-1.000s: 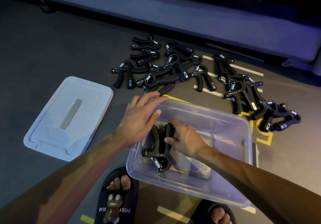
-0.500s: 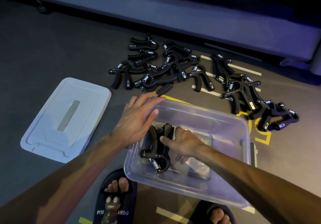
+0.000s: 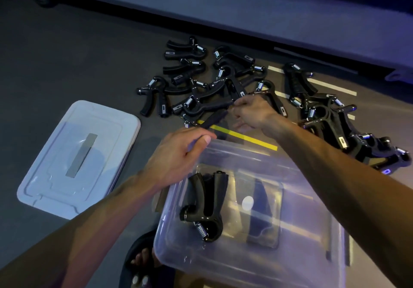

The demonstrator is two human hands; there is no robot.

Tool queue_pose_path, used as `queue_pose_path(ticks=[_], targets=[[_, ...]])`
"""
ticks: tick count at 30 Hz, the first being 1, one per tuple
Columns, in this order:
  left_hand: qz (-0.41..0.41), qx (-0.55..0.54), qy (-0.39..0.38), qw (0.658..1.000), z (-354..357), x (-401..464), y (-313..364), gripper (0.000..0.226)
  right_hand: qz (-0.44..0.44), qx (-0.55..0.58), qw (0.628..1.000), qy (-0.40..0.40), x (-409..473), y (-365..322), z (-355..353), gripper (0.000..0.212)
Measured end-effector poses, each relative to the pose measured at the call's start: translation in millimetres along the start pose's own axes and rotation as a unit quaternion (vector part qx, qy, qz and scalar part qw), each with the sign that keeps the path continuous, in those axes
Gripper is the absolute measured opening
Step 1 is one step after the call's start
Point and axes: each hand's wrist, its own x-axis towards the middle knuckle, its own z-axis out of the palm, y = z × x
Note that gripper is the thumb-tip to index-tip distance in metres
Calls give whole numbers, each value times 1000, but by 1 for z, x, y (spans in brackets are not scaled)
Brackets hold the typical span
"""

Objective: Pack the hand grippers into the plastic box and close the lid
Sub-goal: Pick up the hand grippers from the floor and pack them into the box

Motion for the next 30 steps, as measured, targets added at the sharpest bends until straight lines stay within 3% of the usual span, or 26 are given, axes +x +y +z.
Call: queue_pose_path(ticks=[5, 12, 16, 18, 23, 27, 30], targets=[[10, -9, 2, 1000, 1, 2, -3, 26, 85, 98, 992, 3, 48, -6, 25, 20], [1, -26, -7, 1000, 3, 5, -5, 27, 120, 137, 983, 22, 70, -7, 31, 27], [4, -27, -8, 1000, 2, 3, -4, 26, 28, 236, 971, 6, 58, -16, 24, 27], [0, -23, -13, 1000, 1, 2, -2, 26, -35, 240, 970, 26, 43, -23, 18, 32], [-12, -1, -7, 1000, 0, -4, 2, 31, -152, 244, 956, 54, -21, -27, -20, 18], [13, 12, 31, 999, 0, -15, 1, 30, -210, 271, 939, 5, -86, -19, -53, 18], [9, 32, 46, 998, 3, -24, -5, 36, -202, 241, 947, -71, -133, -7, -54, 25]])
